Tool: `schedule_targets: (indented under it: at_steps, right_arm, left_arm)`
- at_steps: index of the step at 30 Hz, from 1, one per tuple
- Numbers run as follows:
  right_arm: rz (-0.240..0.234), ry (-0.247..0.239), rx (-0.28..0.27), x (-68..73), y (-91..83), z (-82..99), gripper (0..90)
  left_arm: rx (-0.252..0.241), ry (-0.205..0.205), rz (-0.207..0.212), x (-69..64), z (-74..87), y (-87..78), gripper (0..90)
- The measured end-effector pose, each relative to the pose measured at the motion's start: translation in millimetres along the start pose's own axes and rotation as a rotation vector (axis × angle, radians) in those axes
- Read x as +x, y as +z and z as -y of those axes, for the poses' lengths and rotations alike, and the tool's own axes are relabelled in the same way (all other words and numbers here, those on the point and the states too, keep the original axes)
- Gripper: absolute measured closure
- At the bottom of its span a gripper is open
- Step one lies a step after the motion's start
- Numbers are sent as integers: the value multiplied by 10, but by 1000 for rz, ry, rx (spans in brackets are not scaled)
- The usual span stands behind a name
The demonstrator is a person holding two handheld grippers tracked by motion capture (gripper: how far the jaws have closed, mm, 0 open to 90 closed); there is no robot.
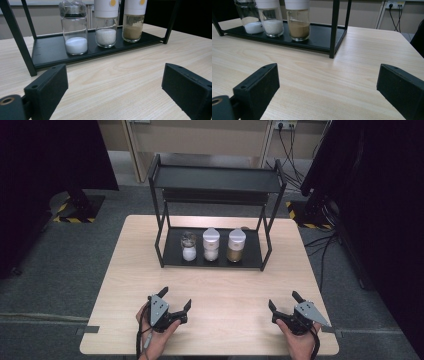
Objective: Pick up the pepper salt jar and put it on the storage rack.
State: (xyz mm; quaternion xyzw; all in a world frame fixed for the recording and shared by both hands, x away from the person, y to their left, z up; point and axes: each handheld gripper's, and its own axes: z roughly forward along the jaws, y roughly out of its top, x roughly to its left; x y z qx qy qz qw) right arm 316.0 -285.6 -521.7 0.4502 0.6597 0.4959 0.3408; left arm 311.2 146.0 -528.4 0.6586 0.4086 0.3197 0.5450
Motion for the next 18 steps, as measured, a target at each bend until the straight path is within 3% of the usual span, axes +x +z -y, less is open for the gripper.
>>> schedule_targets:
  at_steps: [18]
  right_arm:
    - [-6,15,-26,-12,-25,11,47]
  left_arm:
    - [1,-15,3,14,-1,2,63]
